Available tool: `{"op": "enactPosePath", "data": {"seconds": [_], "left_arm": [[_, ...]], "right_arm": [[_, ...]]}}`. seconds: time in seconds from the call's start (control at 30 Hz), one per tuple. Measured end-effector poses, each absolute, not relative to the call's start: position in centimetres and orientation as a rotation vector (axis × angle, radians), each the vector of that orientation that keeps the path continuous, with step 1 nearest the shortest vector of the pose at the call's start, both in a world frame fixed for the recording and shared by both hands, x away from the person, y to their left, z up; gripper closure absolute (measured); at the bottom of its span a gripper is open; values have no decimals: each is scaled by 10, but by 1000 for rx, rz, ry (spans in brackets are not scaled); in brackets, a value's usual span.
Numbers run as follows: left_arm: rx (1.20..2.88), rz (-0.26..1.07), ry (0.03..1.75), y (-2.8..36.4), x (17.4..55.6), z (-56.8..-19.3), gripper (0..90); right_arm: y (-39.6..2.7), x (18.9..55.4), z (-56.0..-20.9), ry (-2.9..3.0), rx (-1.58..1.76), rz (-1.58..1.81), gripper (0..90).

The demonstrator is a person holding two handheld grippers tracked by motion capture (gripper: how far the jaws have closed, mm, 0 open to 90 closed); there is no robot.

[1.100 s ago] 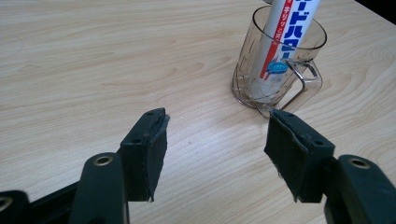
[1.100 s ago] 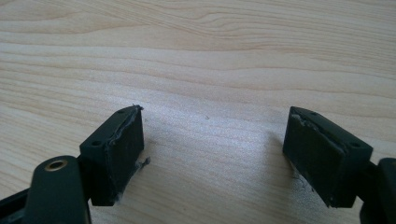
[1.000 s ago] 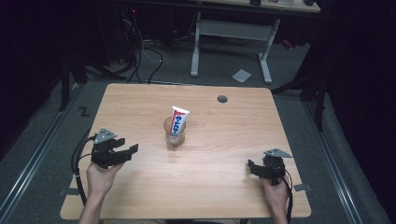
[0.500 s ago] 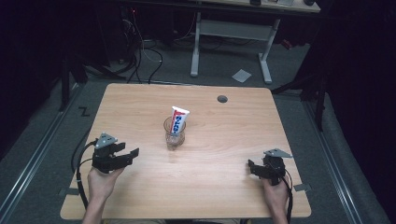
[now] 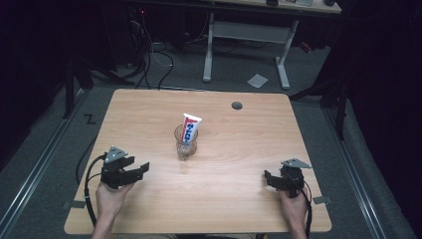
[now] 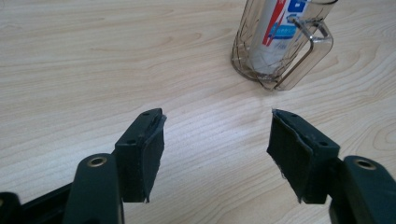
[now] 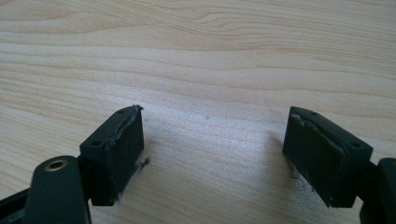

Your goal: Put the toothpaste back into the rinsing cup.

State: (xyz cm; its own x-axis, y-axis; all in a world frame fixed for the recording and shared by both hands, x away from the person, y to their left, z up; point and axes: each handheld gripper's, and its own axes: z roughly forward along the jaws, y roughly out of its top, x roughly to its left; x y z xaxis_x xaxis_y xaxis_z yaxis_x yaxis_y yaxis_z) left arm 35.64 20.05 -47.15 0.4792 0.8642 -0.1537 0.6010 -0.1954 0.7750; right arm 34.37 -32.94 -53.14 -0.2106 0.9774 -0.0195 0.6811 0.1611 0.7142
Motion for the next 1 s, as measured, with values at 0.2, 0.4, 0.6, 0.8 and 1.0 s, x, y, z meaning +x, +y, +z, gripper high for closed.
{"op": "enactPosePath", "data": {"seconds": [0.2,0.4,0.6,0.8,1.0], "left_arm": [[1902,392,1234,199,355,-481,356],[1895,383,1238,198,354,-485,353],[1911,396,1249,195,355,-491,352],[1933,408,1258,190,355,-498,352],[1940,420,1265,187,356,-502,352]], "right_arm": [[-329,344,-531,1959,1568,805,201],[-329,344,-531,1958,1570,805,201],[-329,344,-531,1958,1570,805,201],[-329,344,-531,1958,1570,806,201],[-329,344,-531,1958,1568,805,201]]}}
